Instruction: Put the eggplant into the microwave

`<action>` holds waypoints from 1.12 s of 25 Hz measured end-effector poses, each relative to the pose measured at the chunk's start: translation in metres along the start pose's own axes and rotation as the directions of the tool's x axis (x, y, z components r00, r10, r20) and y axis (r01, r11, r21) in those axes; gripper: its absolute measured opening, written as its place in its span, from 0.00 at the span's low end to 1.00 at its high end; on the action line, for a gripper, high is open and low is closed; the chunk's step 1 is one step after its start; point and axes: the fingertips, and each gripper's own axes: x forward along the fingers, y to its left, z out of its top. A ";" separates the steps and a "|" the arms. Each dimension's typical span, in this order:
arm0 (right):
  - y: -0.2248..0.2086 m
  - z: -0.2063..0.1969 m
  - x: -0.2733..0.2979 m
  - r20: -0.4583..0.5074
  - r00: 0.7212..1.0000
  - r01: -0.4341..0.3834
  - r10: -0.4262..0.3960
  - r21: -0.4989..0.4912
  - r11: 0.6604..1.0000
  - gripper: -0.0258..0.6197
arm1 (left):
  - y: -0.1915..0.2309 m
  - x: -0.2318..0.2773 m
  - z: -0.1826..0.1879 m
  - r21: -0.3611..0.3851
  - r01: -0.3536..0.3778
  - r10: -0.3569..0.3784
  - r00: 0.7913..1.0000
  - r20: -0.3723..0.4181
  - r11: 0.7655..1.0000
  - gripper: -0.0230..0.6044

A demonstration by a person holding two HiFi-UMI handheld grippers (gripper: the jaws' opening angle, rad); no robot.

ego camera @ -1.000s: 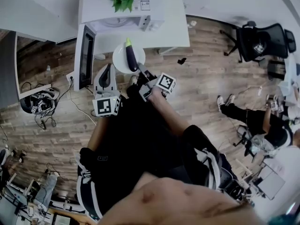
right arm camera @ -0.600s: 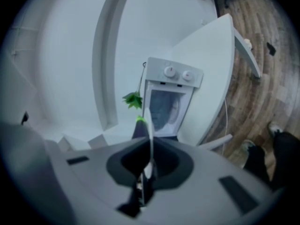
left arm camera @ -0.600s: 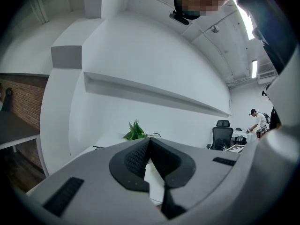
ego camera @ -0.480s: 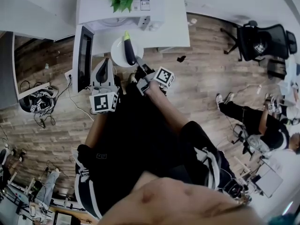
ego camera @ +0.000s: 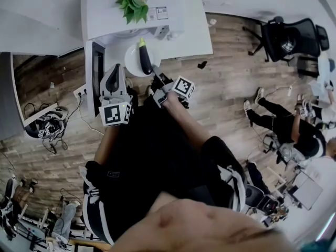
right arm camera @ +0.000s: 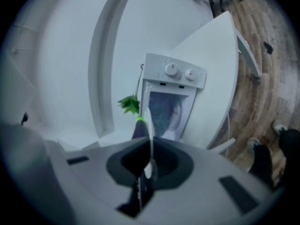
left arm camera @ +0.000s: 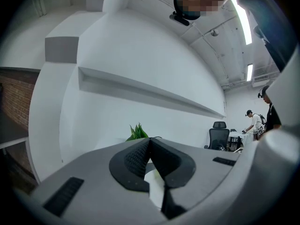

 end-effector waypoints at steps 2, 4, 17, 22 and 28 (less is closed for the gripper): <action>0.002 0.002 0.007 0.005 1.000 0.000 0.000 0.000 1.000 0.10 | 0.005 0.006 0.000 -0.001 0.008 -0.008 1.000 -0.002 1.000 0.09; 0.001 0.003 0.012 0.007 1.000 0.002 -0.002 -0.003 1.000 0.10 | 0.009 0.010 -0.001 -0.004 0.015 -0.015 1.000 -0.006 1.000 0.09; -0.022 0.002 0.035 -0.002 1.000 0.028 -0.028 0.004 1.000 0.10 | 0.022 0.021 -0.007 -0.007 0.019 -0.019 1.000 -0.022 1.000 0.09; -0.026 0.003 0.041 0.003 0.999 0.033 -0.033 -0.002 0.999 0.10 | 0.024 0.022 -0.005 -0.010 0.023 -0.023 1.000 -0.021 1.000 0.09; -0.031 0.005 0.050 0.018 0.999 0.031 -0.031 0.000 1.000 0.10 | 0.027 0.022 -0.007 -0.024 0.022 -0.023 0.999 -0.026 0.999 0.09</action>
